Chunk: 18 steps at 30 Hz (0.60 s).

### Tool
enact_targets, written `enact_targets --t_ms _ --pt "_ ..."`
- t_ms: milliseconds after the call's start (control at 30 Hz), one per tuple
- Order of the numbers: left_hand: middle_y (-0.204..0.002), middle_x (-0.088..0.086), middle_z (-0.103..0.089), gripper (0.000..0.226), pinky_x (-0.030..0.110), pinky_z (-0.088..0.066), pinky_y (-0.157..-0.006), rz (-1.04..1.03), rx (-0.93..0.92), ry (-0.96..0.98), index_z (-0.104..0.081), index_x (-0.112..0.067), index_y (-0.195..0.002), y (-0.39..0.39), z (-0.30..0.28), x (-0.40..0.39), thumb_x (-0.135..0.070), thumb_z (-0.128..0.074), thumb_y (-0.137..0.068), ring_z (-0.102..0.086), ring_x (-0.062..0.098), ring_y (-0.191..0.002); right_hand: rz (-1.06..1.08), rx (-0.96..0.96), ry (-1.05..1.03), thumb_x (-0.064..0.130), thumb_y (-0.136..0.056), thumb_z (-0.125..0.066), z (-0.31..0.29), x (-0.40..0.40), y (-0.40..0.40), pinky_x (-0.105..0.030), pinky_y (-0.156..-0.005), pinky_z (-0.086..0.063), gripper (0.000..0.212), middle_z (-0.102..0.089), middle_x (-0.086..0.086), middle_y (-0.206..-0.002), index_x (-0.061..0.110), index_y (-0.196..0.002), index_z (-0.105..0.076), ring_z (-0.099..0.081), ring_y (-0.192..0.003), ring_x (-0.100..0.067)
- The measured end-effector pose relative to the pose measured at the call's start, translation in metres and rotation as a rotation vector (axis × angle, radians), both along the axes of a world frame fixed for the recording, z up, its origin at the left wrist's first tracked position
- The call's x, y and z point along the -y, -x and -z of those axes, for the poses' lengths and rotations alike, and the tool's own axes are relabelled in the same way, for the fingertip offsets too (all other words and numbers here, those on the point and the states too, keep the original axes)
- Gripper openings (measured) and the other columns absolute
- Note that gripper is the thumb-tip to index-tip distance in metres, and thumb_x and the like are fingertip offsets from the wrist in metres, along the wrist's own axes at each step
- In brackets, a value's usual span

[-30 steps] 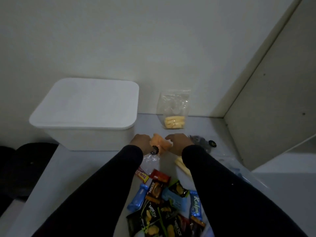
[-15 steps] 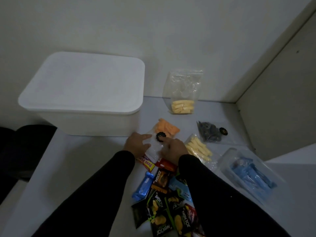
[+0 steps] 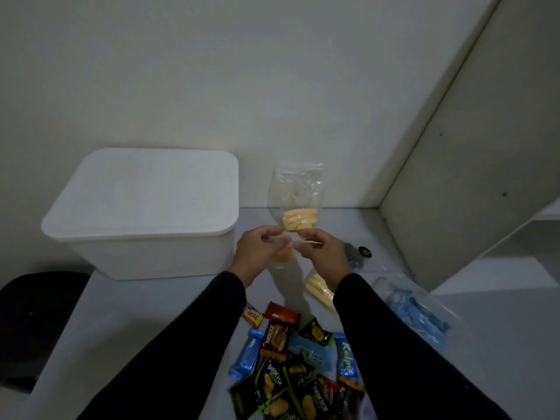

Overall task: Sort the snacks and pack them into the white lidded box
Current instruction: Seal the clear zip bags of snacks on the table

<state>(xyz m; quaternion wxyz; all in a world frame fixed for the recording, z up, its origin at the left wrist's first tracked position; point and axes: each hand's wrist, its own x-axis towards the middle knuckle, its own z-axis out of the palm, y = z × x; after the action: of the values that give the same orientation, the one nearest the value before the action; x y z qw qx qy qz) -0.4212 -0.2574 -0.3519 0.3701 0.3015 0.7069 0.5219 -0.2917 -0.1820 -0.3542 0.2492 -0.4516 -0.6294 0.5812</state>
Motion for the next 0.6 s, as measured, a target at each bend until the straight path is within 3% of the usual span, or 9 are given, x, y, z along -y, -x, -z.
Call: enact_targets --t_ms 100,233,300,433,533,600 --pt "-0.089 0.000 -0.068 0.035 0.011 -0.052 -0.063 0.008 -0.011 -0.090 -0.068 -0.014 -0.109 -0.010 -0.026 0.001 -0.012 -0.077 -0.076 -0.064 0.008 -0.075 0.073 0.019 -0.174 0.001 -0.085 -0.063 -0.029 0.000 -0.011 -0.025 -0.081 -0.052 0.027 -0.065 -0.002 -0.092 0.011 -0.110 -0.066 -0.061 -0.084 -0.014" --pt "-0.088 0.002 -0.072 0.023 0.018 -0.053 -0.070 -0.071 -0.057 -0.235 -0.071 -0.019 -0.099 -0.027 -0.057 0.004 -0.011 -0.075 -0.077 -0.067 0.011 -0.080 0.141 -0.038 -0.342 0.008 -0.086 -0.064 -0.065 0.002 -0.028 -0.022 -0.067 -0.050 0.015 -0.067 0.003 -0.075 0.022 -0.089 -0.067 -0.064 -0.067 -0.010" --pt "-0.085 -0.004 -0.073 0.014 0.012 -0.051 -0.068 -0.114 -0.131 -0.294 -0.071 -0.025 -0.091 -0.037 -0.073 0.006 -0.017 -0.073 -0.080 -0.068 0.008 -0.079 0.145 -0.062 -0.425 0.015 -0.085 -0.067 -0.081 0.005 -0.039 -0.018 -0.063 -0.047 0.013 -0.064 0.004 -0.072 0.028 -0.081 -0.068 -0.058 -0.065 -0.009" --pt "-0.083 -0.014 -0.058 0.009 -0.001 -0.039 -0.066 -0.180 -0.302 -0.395 -0.071 -0.032 -0.085 -0.056 -0.102 0.008 -0.023 -0.073 -0.081 -0.055 -0.008 -0.073 0.176 -0.111 -0.498 0.022 -0.080 -0.074 -0.112 0.005 -0.061 -0.015 -0.070 -0.041 0.014 -0.053 0.004 -0.090 0.033 -0.073 -0.068 -0.051 -0.077 -0.007" --pt "-0.094 -0.011 -0.059 0.012 0.009 -0.041 -0.079 -0.229 -0.324 -0.447 -0.068 -0.038 -0.077 -0.068 -0.116 0.003 -0.027 -0.072 -0.081 -0.053 -0.014 -0.085 0.150 -0.232 -0.411 0.019 -0.079 -0.074 -0.136 -0.002 -0.076 -0.020 -0.074 -0.047 0.015 -0.065 0.003 -0.089 0.025 -0.069 -0.067 -0.058 -0.080 -0.010" --pt "-0.090 -0.008 -0.067 0.011 0.025 -0.049 -0.083 -0.228 -0.171 -0.483 -0.068 -0.032 -0.077 -0.076 -0.122 -0.002 -0.024 -0.069 -0.084 -0.061 0.001 -0.089 0.087 -0.326 -0.336 0.011 -0.084 -0.069 -0.151 -0.005 -0.085 -0.013 -0.065 -0.046 0.018 -0.066 0.011 -0.069 0.021 -0.069 -0.066 -0.058 -0.067 -0.001"
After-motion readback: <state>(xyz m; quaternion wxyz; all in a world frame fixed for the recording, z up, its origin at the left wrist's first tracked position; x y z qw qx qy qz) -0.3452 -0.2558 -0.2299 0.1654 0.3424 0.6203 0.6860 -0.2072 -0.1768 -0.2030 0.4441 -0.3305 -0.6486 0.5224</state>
